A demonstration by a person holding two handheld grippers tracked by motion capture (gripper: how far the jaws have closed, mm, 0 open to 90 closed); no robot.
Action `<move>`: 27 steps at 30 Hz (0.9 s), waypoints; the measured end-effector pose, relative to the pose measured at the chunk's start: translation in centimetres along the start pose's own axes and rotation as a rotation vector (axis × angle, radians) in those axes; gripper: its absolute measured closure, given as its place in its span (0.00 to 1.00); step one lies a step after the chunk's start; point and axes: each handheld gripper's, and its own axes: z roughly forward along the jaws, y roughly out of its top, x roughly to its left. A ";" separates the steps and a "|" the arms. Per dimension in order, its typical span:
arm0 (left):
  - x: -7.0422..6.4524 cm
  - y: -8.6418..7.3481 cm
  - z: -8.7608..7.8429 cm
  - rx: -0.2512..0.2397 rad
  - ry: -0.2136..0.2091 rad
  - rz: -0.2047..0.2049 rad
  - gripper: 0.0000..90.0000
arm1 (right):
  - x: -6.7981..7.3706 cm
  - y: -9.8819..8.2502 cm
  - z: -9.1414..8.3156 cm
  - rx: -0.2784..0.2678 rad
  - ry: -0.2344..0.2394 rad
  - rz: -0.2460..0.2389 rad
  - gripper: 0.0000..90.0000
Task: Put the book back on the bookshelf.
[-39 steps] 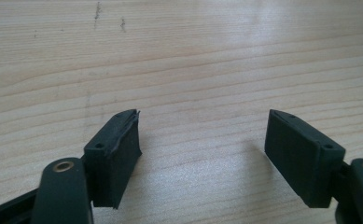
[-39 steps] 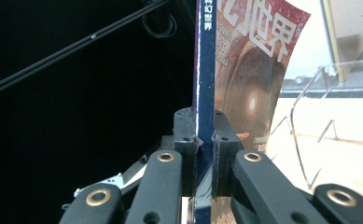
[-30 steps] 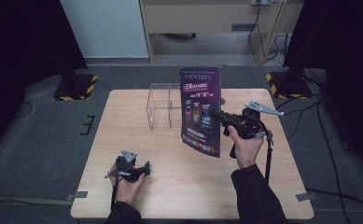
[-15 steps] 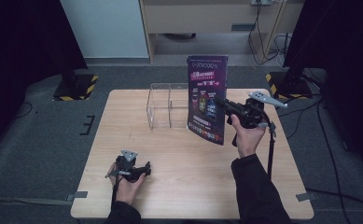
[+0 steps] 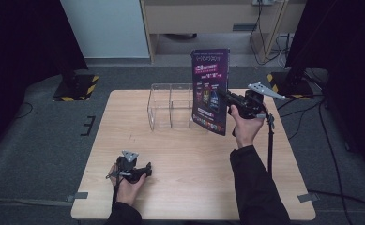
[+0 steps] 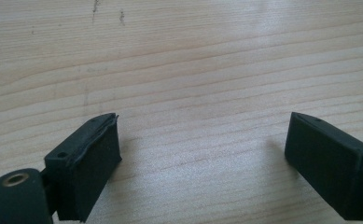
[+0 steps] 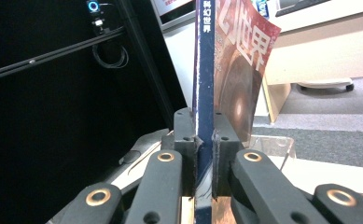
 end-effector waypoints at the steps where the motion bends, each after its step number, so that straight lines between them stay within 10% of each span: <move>1: 0.0 0.0 0.0 0.000 0.000 0.000 0.10 | -0.1 0.0 0.2 0.001 -0.007 -0.002 0.94; 27: 0.0 0.0 0.0 0.001 -0.002 0.000 0.10 | -2.0 -3.4 6.3 -0.005 -0.130 -0.054 0.94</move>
